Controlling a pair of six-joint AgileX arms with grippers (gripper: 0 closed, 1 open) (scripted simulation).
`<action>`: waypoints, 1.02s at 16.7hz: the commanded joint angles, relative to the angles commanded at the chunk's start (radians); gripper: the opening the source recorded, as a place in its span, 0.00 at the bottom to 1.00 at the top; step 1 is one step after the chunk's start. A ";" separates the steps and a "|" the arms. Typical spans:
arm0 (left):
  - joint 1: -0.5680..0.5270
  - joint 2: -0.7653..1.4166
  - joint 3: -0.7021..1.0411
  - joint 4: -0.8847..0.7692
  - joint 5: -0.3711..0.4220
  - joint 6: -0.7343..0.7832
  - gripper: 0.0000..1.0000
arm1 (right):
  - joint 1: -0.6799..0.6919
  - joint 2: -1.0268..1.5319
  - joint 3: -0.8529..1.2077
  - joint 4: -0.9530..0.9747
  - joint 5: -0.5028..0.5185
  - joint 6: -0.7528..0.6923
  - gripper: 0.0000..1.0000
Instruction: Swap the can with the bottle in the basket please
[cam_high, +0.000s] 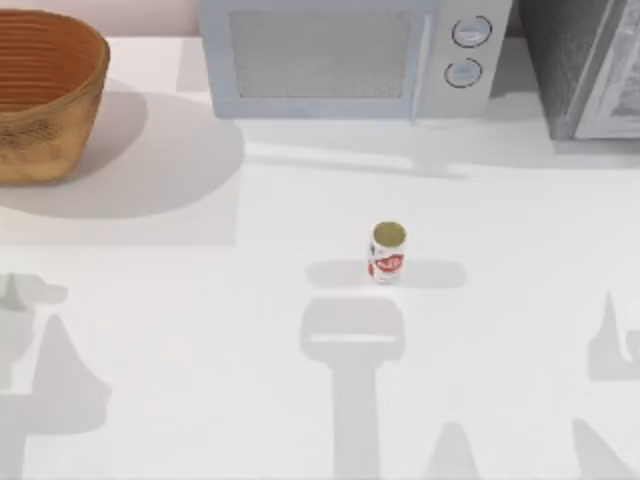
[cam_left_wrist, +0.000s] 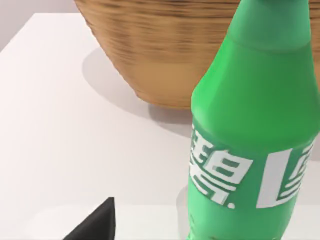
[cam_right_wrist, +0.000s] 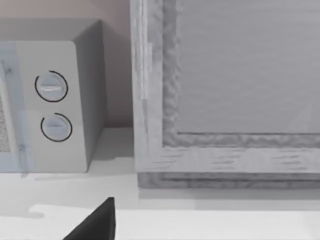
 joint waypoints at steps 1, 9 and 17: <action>0.000 0.000 0.000 0.000 0.000 0.000 1.00 | 0.000 0.000 0.000 0.000 0.000 0.000 1.00; -0.042 0.040 0.064 -0.018 -0.040 -0.012 1.00 | 0.000 0.000 0.000 0.000 0.000 0.000 1.00; -0.127 0.127 0.204 -0.059 -0.121 -0.034 1.00 | 0.000 0.000 0.000 0.000 0.000 0.000 1.00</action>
